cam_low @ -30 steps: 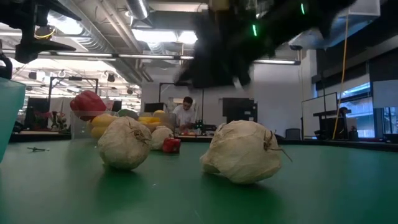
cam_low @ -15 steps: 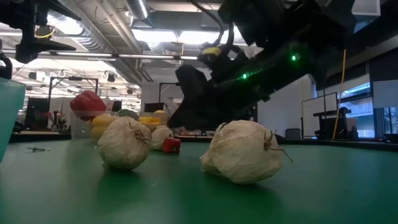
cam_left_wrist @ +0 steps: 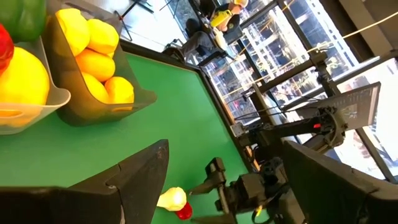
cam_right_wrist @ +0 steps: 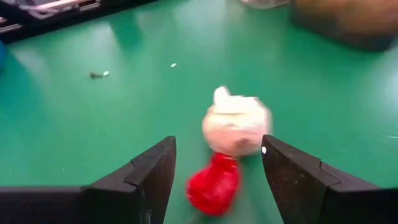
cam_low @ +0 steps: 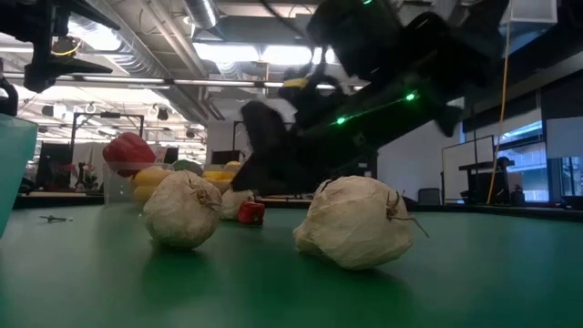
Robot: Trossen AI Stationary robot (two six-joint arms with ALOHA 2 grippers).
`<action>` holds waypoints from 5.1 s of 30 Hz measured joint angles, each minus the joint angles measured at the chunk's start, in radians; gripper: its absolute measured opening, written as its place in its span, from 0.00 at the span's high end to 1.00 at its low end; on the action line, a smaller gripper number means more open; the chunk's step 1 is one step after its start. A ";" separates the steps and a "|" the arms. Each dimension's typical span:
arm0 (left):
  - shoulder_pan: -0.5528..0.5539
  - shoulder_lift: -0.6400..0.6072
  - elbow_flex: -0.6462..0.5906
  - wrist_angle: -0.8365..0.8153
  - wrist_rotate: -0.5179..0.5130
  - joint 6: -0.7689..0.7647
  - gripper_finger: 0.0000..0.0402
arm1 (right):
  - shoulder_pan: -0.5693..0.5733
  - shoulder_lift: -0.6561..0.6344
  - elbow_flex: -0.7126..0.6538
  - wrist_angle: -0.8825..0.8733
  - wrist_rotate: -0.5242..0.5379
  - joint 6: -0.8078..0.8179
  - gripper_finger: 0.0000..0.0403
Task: Sort produce into baskets
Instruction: Put the red chili pepper into the green bin, then put the white garlic into the blue bin
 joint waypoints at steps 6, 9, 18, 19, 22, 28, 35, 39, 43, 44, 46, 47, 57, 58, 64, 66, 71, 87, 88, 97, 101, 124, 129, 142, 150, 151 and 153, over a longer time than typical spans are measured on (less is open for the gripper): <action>0.000 0.000 0.000 0.000 -0.002 -0.005 0.24 | 0.001 0.051 0.077 -0.113 0.017 0.052 0.42; 0.000 0.000 0.000 0.000 -0.001 -0.004 0.24 | 0.000 0.051 0.076 -0.175 0.035 0.084 0.42; 0.000 0.000 0.000 -0.002 -0.001 0.020 0.24 | 0.001 0.056 0.077 -0.208 0.029 0.129 0.43; 0.000 0.000 0.000 -0.005 -0.002 0.020 0.24 | 0.001 0.056 0.077 -0.212 0.027 0.129 0.44; 0.000 0.000 0.000 -0.011 -0.002 0.019 0.24 | 0.001 0.056 0.078 -0.218 0.028 0.129 0.50; 0.000 0.000 0.000 -0.031 -0.002 0.002 0.24 | 0.000 0.056 0.078 -0.224 0.032 0.131 0.69; 0.000 0.000 0.000 -0.051 -0.002 -0.008 0.24 | 0.000 0.059 0.107 -0.227 -0.026 0.127 0.85; 0.000 0.000 0.000 -0.052 -0.002 -0.007 0.24 | 0.010 0.062 0.172 -0.229 -0.103 0.067 0.86; 0.000 0.000 0.000 -0.052 -0.001 -0.001 0.24 | 0.034 0.062 0.258 -0.226 -0.135 -0.021 0.84; 0.000 0.000 0.000 -0.052 -0.002 -0.001 0.24 | 0.044 0.062 0.283 -0.227 -0.135 -0.050 0.84; 0.000 0.000 0.000 -0.052 -0.002 -0.001 0.24 | 0.064 0.062 0.341 -0.225 -0.136 -0.122 0.84; 0.000 0.000 0.000 -0.052 -0.002 0.000 0.24 | 0.075 0.062 0.372 -0.224 -0.144 -0.162 0.84; 0.000 0.000 0.000 -0.052 -0.001 -0.004 0.24 | 0.113 0.153 0.656 -0.217 -0.310 -0.399 0.84; 0.000 0.000 0.000 -0.051 -0.001 -0.004 0.24 | 0.112 0.170 0.683 -0.216 -0.332 -0.403 0.84; 0.000 0.000 0.000 -0.051 -0.001 -0.021 0.24 | 0.112 0.277 0.821 -0.219 -0.481 -0.417 0.84; 0.000 0.000 0.000 -0.051 -0.001 -0.029 0.24 | 0.112 0.305 0.849 -0.220 -0.525 -0.415 0.84; 0.000 0.000 0.000 -0.051 -0.001 -0.030 0.24 | 0.112 0.339 0.865 -0.220 -0.567 -0.387 0.83; 0.000 0.000 0.000 -0.051 0.000 -0.059 0.24 | 0.102 0.310 0.865 -0.332 -0.541 -0.319 0.44; 0.000 0.000 0.000 -0.051 0.000 -0.059 0.24 | 0.097 0.289 0.865 -0.358 -0.531 -0.327 0.43; 0.000 0.000 0.000 -0.048 0.001 -0.064 0.24 | -0.011 -0.003 0.867 -0.560 -0.464 -0.476 0.43; 0.000 0.000 0.000 -0.049 0.002 -0.063 0.24 | -0.056 -0.117 0.865 -0.742 -0.472 -0.526 0.43; 0.000 0.000 0.000 -0.058 0.014 -0.022 0.24 | -0.169 -0.246 0.264 -0.571 -0.501 -0.376 0.43; 0.000 0.000 0.000 -0.100 0.005 -0.038 0.24 | -0.187 -0.233 0.161 -0.409 -0.503 -0.344 0.40; 0.000 0.000 0.000 -0.128 -0.005 -0.088 0.24 | -0.192 -0.047 0.226 -0.388 -0.421 -0.310 0.12; 0.000 0.000 0.000 -0.127 -0.007 -0.088 0.24 | -0.210 0.019 0.228 -0.380 -0.482 -0.227 0.14; 0.000 0.000 0.000 -0.127 -0.007 -0.088 0.24 | -0.209 0.028 0.230 -0.378 -0.482 -0.227 0.15; 0.000 0.000 0.000 -0.127 -0.007 -0.088 0.24 | -0.208 0.042 0.229 -0.381 -0.482 -0.223 0.15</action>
